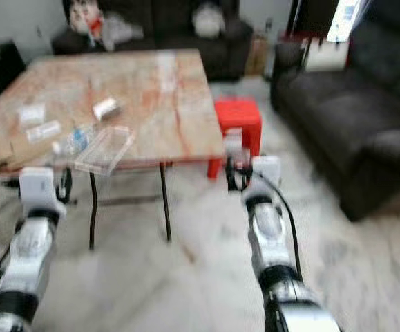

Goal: Picking trash to rubbish bin

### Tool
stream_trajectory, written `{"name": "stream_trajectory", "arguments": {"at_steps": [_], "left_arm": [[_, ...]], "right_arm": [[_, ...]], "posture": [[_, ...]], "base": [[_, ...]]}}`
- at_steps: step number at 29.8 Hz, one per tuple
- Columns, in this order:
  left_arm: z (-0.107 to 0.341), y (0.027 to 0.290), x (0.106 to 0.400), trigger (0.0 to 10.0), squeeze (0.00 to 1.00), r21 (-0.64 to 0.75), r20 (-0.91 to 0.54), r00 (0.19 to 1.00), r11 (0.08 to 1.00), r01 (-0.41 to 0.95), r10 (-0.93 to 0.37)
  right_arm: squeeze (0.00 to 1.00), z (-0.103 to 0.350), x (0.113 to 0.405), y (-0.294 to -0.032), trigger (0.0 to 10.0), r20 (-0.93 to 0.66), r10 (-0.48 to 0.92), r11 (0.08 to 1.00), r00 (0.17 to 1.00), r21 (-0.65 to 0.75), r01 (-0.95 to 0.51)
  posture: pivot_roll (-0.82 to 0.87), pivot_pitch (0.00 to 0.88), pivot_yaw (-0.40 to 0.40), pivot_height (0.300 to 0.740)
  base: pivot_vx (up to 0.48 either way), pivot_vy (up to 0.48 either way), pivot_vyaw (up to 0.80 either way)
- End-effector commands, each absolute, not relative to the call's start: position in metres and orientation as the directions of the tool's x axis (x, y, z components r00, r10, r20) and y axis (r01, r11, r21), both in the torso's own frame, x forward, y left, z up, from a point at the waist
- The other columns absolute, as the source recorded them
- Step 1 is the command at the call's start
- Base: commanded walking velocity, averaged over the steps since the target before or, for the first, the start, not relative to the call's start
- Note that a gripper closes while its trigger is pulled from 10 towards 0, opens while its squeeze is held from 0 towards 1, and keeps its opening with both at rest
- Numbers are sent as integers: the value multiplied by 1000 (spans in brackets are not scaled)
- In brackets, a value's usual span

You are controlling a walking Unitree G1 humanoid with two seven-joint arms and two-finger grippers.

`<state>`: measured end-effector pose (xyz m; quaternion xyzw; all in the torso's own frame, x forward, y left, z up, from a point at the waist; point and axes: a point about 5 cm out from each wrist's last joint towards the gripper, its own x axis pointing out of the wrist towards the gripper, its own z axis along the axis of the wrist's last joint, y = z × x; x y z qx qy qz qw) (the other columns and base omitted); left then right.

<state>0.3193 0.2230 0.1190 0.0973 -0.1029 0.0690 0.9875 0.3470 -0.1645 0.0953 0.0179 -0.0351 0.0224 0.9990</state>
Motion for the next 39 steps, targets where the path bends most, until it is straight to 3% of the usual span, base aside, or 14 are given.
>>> {"name": "stream_trajectory", "arguments": {"at_steps": [1,21,39], "left_arm": [[121,231,317,10000,0,192,219,967,966,-174,131],[131,203,326,10000,0,124,220,973,988,-93,64],[131,204,323,10000,0,134,214,975,987,-89,59]], "right_arm": [[0,103,351,-152,10000,98,75,996,992,45,-79],[0,107,353,-146,10000,110,83,995,990,52,-89],[0,109,354,-143,10000,115,93,993,989,66,-101]], "posture": [[-32,0,25,740],[-29,0,31,740],[-24,0,27,740]], "base": [[0,0,0],[0,0,0],[333,0,0]]}}
